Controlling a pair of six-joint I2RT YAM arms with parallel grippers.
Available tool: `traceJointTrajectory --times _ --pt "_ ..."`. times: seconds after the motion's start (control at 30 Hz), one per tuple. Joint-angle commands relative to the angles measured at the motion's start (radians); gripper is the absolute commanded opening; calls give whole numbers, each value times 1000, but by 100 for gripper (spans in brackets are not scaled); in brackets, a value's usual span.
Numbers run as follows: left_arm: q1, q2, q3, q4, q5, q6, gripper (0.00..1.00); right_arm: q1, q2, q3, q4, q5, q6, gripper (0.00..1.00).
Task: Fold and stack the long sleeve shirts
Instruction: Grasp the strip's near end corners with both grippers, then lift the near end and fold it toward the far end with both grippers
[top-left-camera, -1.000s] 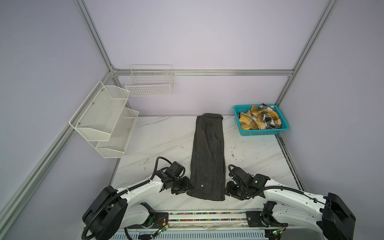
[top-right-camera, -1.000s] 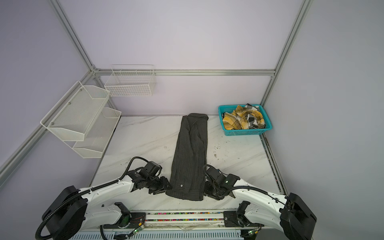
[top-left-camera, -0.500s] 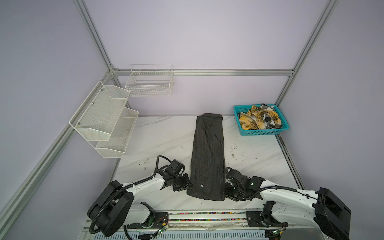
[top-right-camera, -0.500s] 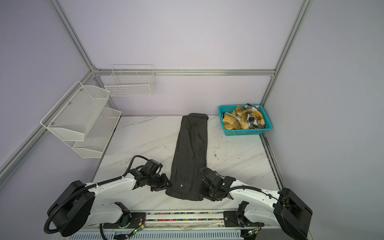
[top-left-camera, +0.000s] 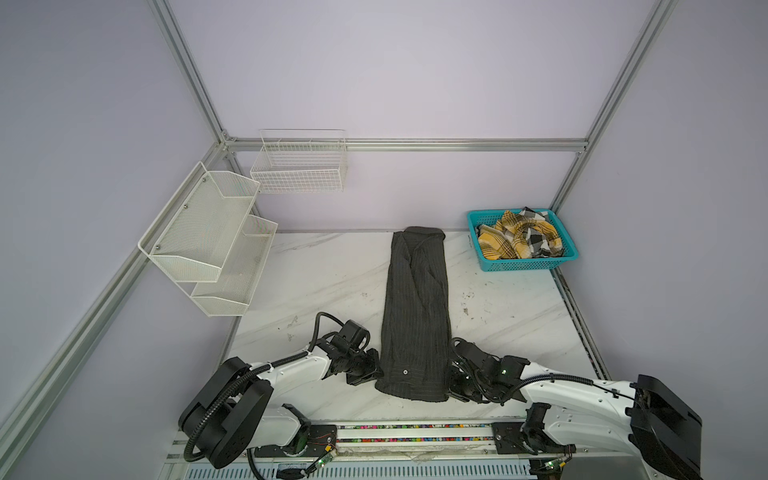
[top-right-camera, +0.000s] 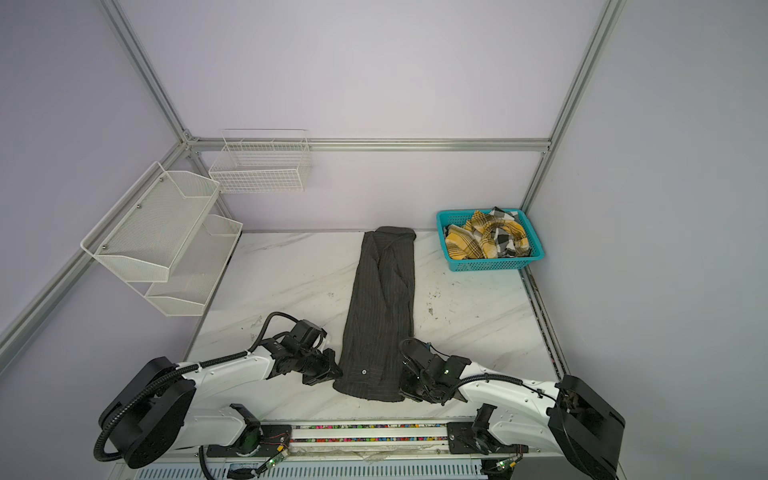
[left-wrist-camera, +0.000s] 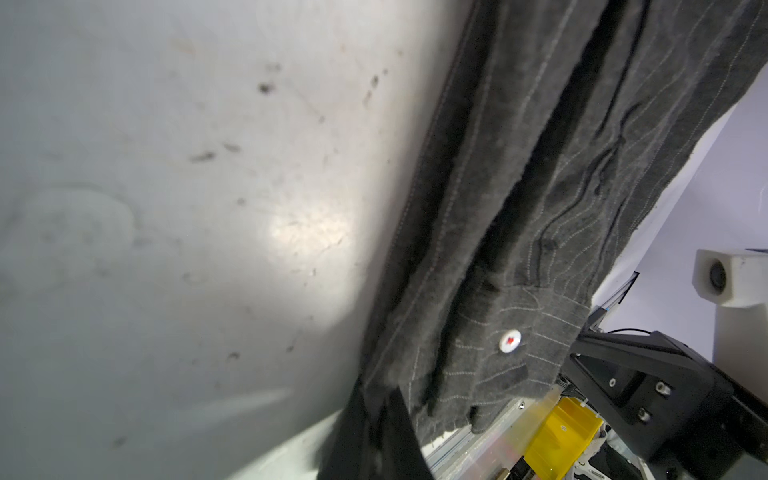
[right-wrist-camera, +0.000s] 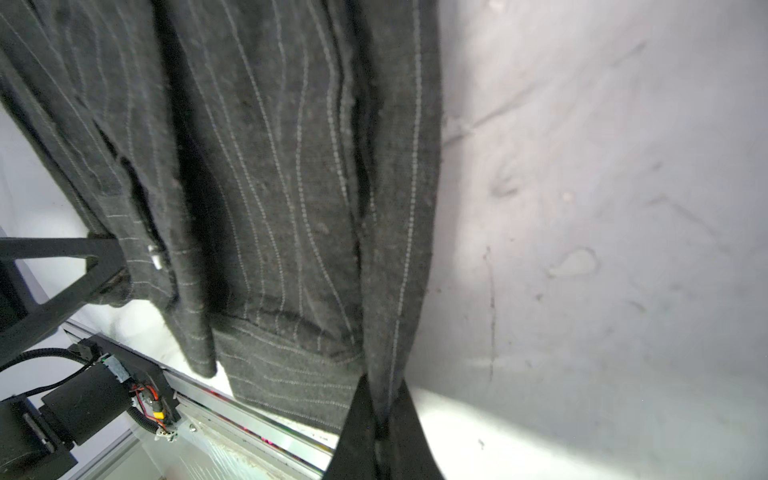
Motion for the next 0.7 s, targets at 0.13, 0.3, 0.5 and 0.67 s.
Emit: traceJointTrajectory --times 0.13,0.3,0.5,0.67 --pt "-60 -17 -60 -40 6 -23 0 37 -31 9 -87 52 42 0" --pt "-80 -157 -103 -115 16 -92 0 122 -127 62 -195 111 99 0" --pt "-113 -403 -74 -202 27 -197 0 217 -209 143 -263 154 144 0" --pt "-111 -449 32 -195 -44 -232 0 213 -200 285 -288 243 151 0"
